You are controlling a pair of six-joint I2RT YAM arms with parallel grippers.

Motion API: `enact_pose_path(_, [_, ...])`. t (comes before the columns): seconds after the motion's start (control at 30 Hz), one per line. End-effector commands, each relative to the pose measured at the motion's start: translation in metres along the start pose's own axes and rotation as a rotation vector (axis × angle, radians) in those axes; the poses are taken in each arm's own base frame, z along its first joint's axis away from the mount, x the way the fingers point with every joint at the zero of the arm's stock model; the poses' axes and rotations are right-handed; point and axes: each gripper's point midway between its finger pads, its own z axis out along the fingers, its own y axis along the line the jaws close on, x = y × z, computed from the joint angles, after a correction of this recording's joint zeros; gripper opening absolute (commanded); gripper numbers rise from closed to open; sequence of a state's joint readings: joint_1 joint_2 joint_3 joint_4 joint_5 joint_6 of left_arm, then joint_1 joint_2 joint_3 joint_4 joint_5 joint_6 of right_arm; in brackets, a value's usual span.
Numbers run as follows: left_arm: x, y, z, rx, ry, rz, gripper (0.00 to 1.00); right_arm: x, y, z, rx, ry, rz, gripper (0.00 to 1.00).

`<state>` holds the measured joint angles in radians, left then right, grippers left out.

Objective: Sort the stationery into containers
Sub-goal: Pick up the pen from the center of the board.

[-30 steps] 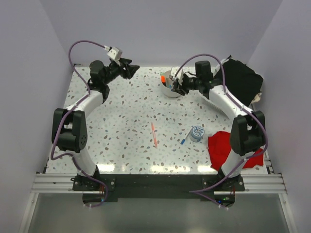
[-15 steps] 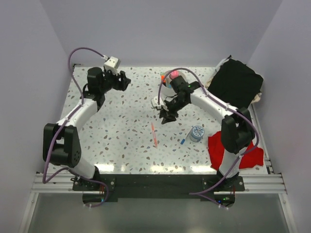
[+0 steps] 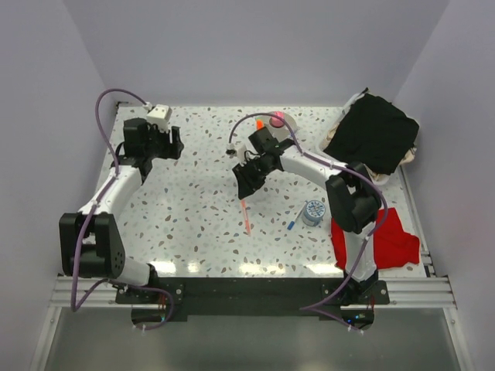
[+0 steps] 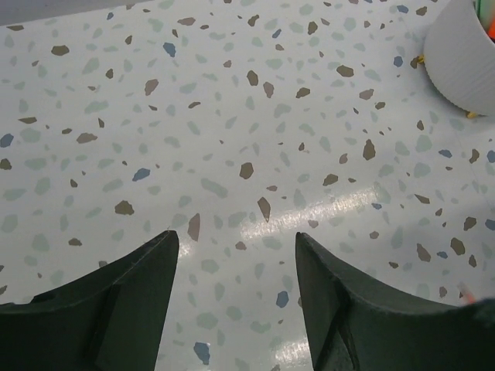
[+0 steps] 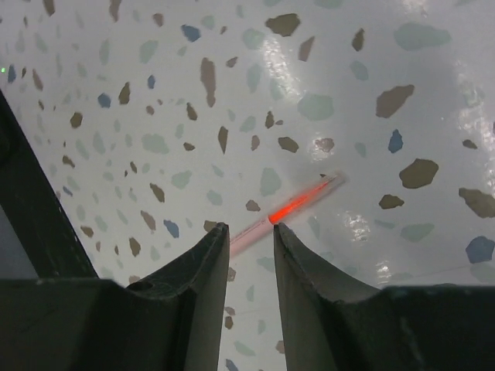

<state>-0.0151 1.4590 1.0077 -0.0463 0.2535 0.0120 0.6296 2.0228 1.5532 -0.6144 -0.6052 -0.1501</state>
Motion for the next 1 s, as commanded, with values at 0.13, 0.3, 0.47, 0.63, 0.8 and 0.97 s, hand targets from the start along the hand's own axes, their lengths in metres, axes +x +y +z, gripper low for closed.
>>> enact_pose_path(0.13, [-0.003, 0.014, -0.030, -0.037, -0.066, 0.060, 0.67, -0.010, -0.016, 0.010, 0.318, -0.042, 0.309, 0.38])
enact_pose_path(0.3, [0.001, 0.021, -0.040, -0.054, -0.073, 0.058, 0.67, -0.011, -0.022, 0.018, 0.427, -0.045, 0.351, 0.37])
enact_pose_path(0.47, [0.005, 0.025, -0.048, -0.064, -0.079, 0.062, 0.67, -0.003, -0.030, 0.025, 0.497, -0.020, 0.372, 0.32])
enact_pose_path(0.63, [0.011, 0.029, -0.050, -0.070, -0.074, 0.061, 0.67, 0.002, -0.037, 0.026, 0.535, -0.006, 0.361, 0.35])
enact_pose_path(0.8, [0.002, 0.027, -0.047, -0.059, -0.111, 0.066, 0.67, 0.006, -0.040, 0.029, 0.541, 0.006, 0.343, 0.40])
enact_pose_path(0.97, [-0.001, 0.028, -0.044, -0.057, -0.122, 0.066, 0.67, 0.014, -0.043, 0.042, 0.523, 0.040, 0.341, 0.40])
